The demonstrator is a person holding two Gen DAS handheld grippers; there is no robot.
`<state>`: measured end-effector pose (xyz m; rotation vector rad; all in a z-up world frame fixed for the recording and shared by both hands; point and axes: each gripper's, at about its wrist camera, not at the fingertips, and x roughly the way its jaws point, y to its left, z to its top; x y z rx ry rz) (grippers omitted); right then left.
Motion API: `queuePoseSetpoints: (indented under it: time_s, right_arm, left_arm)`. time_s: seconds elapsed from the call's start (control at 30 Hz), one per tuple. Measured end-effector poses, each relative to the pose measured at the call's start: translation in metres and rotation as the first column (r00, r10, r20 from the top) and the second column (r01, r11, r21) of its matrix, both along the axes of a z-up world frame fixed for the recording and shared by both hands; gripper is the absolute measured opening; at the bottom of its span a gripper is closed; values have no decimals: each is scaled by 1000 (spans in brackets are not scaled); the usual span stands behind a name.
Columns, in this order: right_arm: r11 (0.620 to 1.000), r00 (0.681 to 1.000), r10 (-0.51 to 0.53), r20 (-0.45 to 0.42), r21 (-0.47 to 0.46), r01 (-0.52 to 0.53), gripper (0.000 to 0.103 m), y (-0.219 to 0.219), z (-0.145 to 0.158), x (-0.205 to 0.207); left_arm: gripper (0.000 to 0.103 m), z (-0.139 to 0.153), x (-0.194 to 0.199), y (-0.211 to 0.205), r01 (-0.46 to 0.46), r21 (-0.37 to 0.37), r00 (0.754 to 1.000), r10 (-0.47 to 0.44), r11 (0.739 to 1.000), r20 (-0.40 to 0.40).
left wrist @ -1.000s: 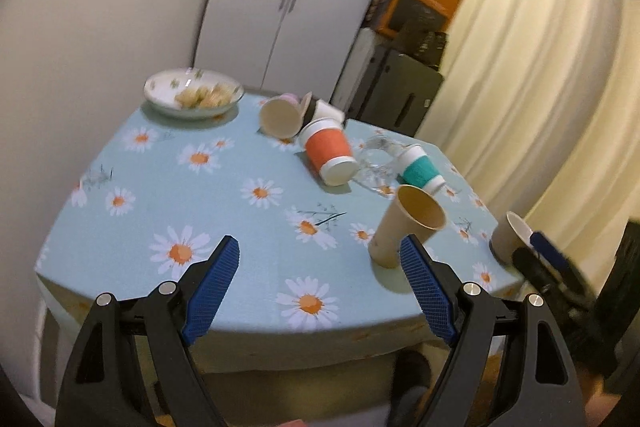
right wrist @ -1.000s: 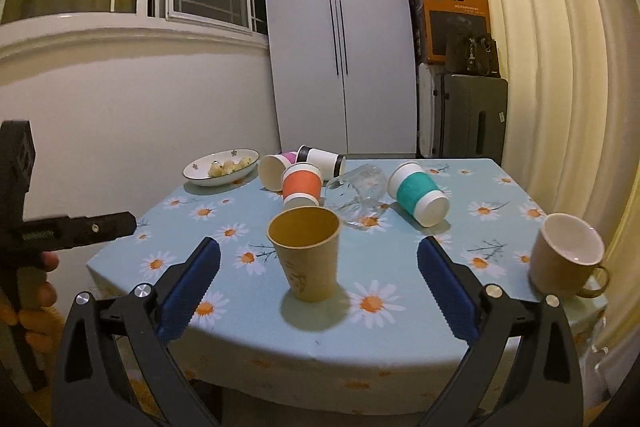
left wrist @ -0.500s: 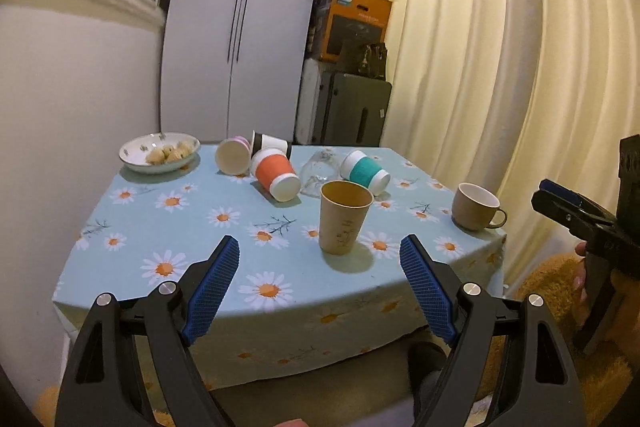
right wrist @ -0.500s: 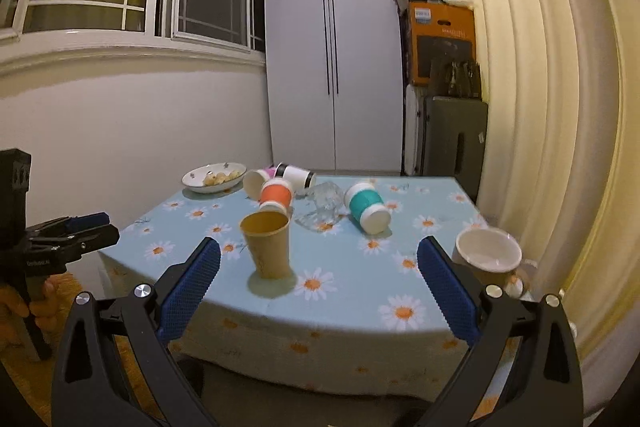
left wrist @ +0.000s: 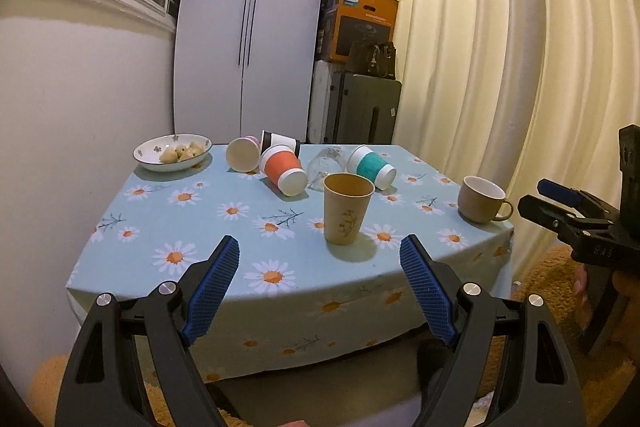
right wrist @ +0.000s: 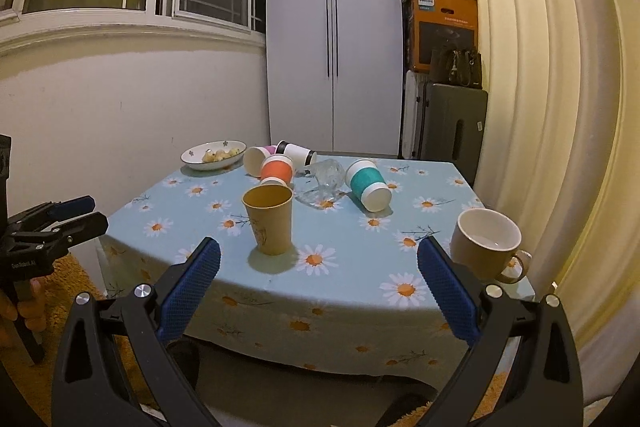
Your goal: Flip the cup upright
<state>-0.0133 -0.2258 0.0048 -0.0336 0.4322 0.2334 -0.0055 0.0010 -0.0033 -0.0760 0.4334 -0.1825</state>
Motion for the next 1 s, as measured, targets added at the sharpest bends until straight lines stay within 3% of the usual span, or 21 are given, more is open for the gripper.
queuePoseSetpoints:
  time_s: [0.17, 0.27, 1.0]
  right_arm:
    - [1000, 1000, 7, -4, -21, -8, 98, 7, -4, 2]
    - [1000, 1000, 14, -3, -19, -14, 98, 9, -4, 2]
    - [999, 1000, 14, 5, -43, -14, 98, 13, -6, 1]
  left_arm:
    - [81, -2, 1, -3, -1, 17, 1000, 1, 1000, -9]
    - [93, -2, 0, -8, 7, 33, 1000, -7, 999, -5]
    - [97, -7, 3, -15, 15, 58, 999, -13, 998, -31]
